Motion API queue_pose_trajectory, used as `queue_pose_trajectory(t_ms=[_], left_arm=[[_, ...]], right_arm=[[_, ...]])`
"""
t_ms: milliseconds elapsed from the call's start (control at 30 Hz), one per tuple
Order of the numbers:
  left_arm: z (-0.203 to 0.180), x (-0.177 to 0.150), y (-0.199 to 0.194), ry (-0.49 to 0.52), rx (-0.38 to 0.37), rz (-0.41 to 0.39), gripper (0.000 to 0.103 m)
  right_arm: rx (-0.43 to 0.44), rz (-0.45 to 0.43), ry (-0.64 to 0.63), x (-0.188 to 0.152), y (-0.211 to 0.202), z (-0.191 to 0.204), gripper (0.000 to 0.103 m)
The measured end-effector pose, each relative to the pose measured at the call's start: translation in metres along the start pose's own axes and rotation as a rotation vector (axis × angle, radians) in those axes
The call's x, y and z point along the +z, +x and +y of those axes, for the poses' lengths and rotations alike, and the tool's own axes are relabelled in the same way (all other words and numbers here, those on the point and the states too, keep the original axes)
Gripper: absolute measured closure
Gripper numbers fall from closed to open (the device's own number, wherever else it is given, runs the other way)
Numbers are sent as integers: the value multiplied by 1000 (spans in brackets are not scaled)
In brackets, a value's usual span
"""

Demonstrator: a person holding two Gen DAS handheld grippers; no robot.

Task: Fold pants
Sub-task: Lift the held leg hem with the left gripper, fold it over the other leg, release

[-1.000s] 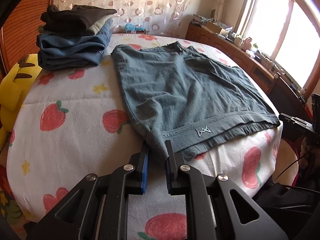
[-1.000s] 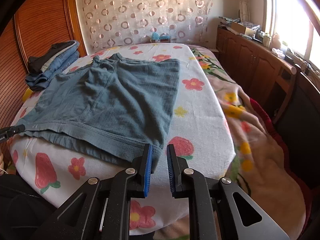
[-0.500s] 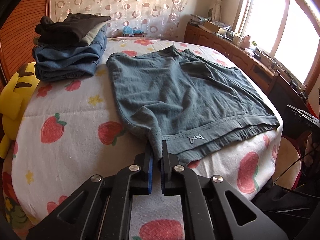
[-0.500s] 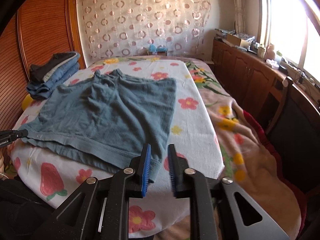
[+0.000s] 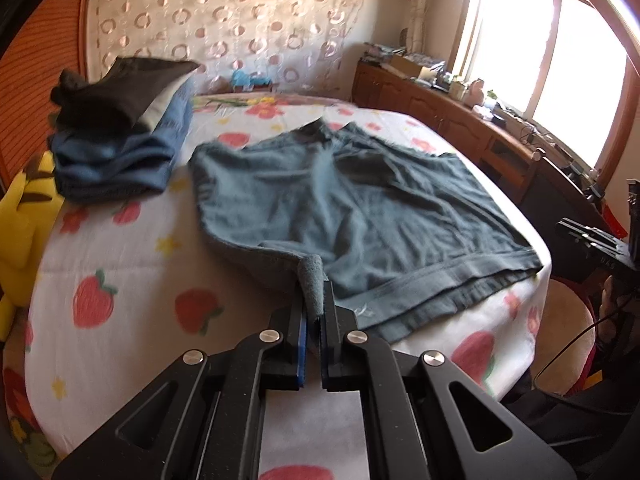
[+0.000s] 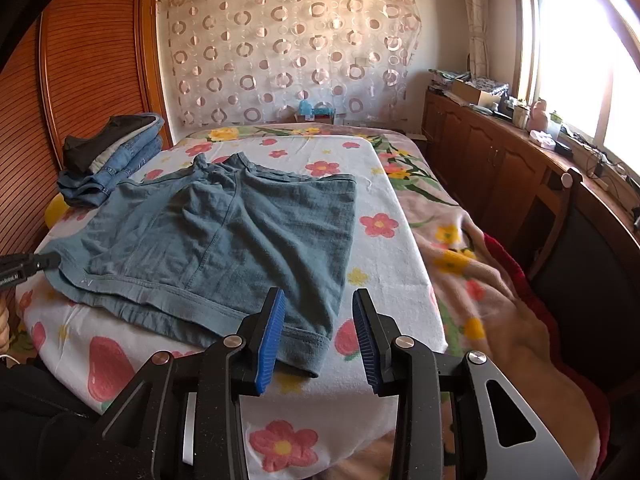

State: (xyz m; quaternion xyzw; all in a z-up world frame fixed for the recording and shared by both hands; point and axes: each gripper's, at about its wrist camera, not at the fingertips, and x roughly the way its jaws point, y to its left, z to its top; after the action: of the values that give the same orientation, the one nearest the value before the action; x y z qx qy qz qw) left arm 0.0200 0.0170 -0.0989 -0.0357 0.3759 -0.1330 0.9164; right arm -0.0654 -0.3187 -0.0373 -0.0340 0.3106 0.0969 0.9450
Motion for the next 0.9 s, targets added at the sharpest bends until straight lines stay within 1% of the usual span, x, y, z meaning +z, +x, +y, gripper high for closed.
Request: queue_pose_trajectory(t_ms=[133,200,233,400,633,900], left_arm=[[-13,13,-1,31,-28,-24,98],[-20,19,1,48,-42,-31,98],[-26,24,2,66,-52,-39,98],[-50,45,8,123,-103,-65,98],[-96,79,18,216,-191,-95,98],[-134,98,26,268,-270,-90,98]], right_arm=[[2,1,3,1,0,0,66],[1,-1,3,2,0,-1,59],[0,-2,4,2,1,-1,58],[-3,-9,11,6,1,0,58],[-9,-25,19,11,1,-1,58],[-15,-25,27,13,4,-3,58]])
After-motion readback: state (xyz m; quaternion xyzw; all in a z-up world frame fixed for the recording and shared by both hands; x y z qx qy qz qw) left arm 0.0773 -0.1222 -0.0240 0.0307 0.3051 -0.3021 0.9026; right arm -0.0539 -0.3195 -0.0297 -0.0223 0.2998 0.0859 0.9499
